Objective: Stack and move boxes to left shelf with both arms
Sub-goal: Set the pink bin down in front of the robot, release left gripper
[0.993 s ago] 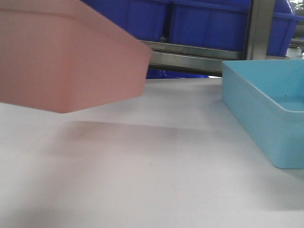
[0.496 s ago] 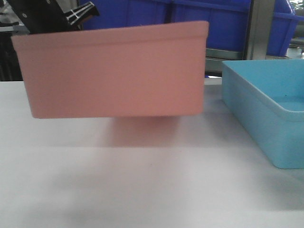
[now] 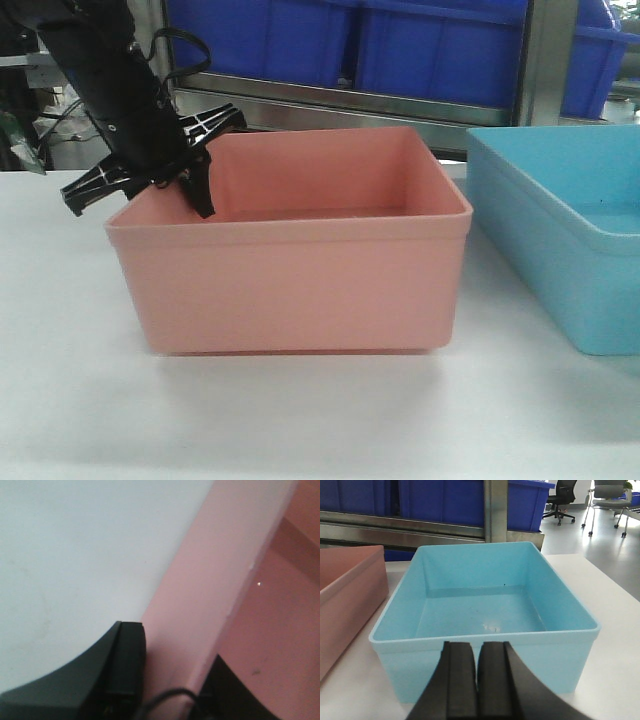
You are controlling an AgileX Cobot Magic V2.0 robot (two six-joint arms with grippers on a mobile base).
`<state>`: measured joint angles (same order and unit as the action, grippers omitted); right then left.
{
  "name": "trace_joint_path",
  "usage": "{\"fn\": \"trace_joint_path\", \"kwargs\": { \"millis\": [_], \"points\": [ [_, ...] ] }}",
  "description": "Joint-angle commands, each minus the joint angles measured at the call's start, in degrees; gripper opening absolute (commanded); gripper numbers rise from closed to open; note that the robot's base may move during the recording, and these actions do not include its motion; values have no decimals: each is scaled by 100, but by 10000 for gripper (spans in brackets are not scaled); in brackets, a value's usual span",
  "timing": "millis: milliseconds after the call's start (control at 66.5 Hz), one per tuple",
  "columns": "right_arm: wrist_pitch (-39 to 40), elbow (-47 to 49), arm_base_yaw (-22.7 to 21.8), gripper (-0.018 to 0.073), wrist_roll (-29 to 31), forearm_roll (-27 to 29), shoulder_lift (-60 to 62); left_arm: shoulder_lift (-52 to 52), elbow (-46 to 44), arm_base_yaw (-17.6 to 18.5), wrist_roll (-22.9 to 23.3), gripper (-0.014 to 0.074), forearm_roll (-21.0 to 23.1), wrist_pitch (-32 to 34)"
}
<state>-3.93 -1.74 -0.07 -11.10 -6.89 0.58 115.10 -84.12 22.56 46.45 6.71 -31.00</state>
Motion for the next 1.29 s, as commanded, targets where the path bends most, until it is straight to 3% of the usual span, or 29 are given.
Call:
{"fn": "trace_joint_path", "kwargs": {
  "millis": [0,181,241,451,557,707,963,1098,1279],
  "points": [
    [509,114,-44,55,41,-51,119,-311,-198,56,169,-2,151,168],
    [509,114,-44,55,41,-51,119,-285,-198,56,-121,3,152,75],
    [509,114,-44,55,41,-51,119,-285,-198,56,-176,41,161,97],
    [509,114,-44,55,41,-51,119,-285,-198,56,-412,410,348,20],
    [509,114,-44,55,41,-51,119,-367,-223,56,-626,503,348,-31],
    [509,114,-44,55,41,-51,119,-604,-419,33,-1225,503,271,-234],
    [509,114,-44,55,41,-51,119,-1351,-747,-139,-2781,476,234,-953],
    [509,114,-44,55,41,-51,119,-1869,-735,-175,-3452,398,141,-1339],
    [504,114,-44,55,41,-56,119,-2514,-612,-238,-4290,230,105,-1878]
  ]
}}
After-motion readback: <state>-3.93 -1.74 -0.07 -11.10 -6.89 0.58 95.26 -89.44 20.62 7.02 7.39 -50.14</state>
